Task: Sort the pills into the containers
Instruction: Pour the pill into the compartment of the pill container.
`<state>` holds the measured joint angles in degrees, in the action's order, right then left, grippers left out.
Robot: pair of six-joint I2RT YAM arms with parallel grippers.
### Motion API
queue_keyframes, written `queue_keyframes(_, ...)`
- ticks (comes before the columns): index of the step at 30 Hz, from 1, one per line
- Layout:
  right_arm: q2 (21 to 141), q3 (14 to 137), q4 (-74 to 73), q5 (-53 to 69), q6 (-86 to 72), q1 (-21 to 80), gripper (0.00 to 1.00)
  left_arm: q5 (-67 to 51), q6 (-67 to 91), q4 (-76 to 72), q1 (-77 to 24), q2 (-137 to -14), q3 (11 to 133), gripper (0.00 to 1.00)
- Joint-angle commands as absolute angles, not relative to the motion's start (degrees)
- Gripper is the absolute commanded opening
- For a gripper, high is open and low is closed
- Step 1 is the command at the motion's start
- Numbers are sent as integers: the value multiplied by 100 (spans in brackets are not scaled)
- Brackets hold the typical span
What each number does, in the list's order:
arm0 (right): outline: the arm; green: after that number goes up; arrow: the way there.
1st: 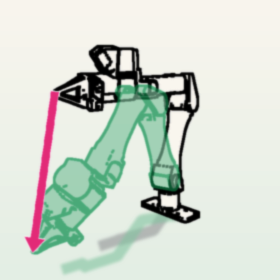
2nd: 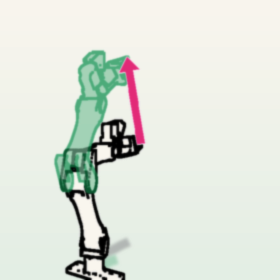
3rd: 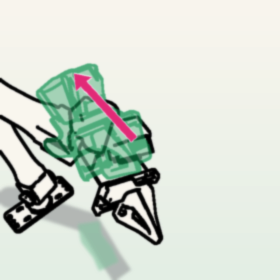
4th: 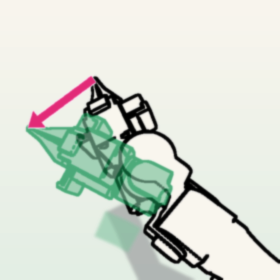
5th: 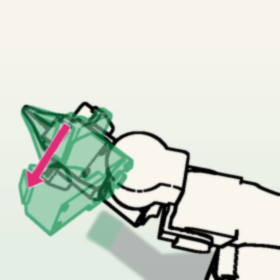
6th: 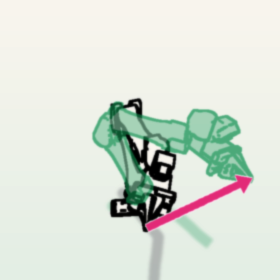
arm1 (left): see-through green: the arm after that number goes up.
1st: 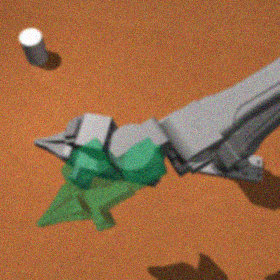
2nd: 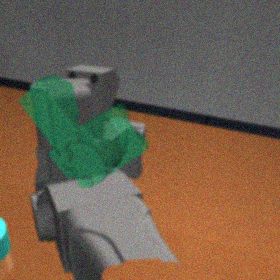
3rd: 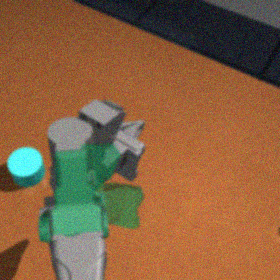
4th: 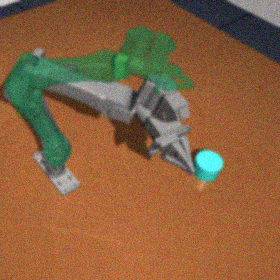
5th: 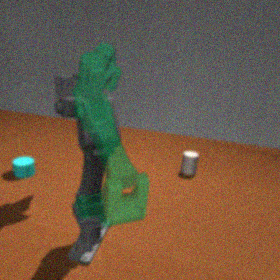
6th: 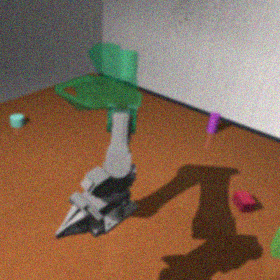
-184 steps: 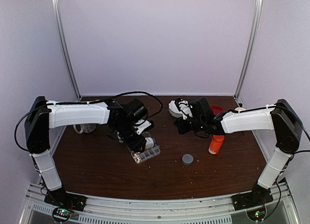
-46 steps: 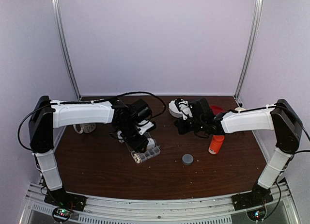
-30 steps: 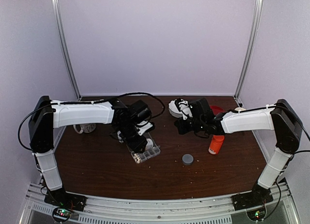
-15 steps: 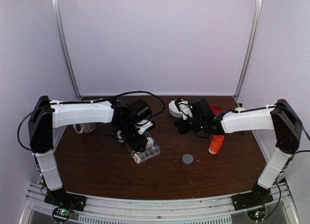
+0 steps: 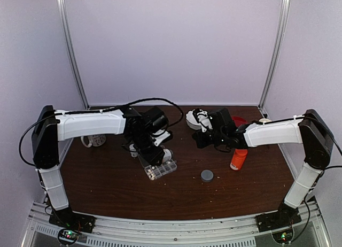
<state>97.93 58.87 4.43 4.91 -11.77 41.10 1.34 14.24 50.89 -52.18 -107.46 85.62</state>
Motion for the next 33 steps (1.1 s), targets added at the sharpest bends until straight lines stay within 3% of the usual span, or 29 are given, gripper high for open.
queue_keyframes(1,9835,6029,431,498,-1102,4096,0,218,1449,5051,-5174,-10834,8645,0)
queue_keyframes(33,9822,6029,417,430,-1081,4096,0,3,1459,4890,-5144,-10677,8513,0)
